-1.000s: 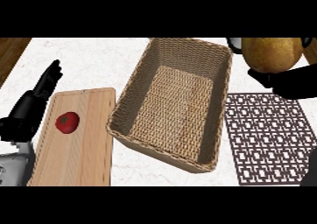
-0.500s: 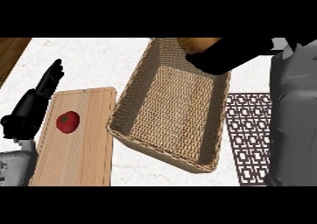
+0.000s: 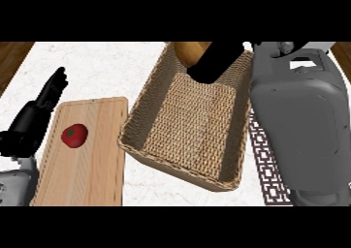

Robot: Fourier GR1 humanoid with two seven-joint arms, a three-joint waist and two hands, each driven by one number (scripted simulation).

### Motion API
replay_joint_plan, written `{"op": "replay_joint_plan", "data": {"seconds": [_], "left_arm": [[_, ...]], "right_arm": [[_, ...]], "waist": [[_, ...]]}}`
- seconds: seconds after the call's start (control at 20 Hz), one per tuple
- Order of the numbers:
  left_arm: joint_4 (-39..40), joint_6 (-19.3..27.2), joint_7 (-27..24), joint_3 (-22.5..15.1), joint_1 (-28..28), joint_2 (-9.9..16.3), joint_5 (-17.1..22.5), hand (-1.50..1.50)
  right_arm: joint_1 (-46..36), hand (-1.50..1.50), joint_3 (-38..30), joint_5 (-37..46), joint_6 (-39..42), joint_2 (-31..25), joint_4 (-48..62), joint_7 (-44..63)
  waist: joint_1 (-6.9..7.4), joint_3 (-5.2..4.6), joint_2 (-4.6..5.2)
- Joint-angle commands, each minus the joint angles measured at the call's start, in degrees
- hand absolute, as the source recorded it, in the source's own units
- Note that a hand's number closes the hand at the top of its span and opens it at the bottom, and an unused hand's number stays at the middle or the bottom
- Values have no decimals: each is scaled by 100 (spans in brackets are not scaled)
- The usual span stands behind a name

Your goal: Pick the pear from the placemat and place it in the basket

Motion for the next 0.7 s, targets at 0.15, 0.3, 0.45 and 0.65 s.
{"op": "replay_joint_plan", "data": {"seconds": [0.15, 0.3, 0.45, 0.65], "left_arm": [[136, 93, -28, -39, -125, -155, -33, 0], [187, 56, -99, -20, -27, -81, -93, 0], [70, -45, 91, 86, -107, 0, 24, 0], [-153, 46, 107, -95, 111, -170, -123, 0]], "right_arm": [[38, 150, 507, 356, 844, -467, 176, 302], [168, 150, 540, 223, 1116, -474, 364, 149], [69, -150, 269, -130, 1169, -50, 281, 485], [365, -150, 204, -336, 1093, 209, -84, 567]], "waist": [[-67, 3, -4], [-39, 4, -2], [-28, 5, -9], [-38, 6, -13]]}}
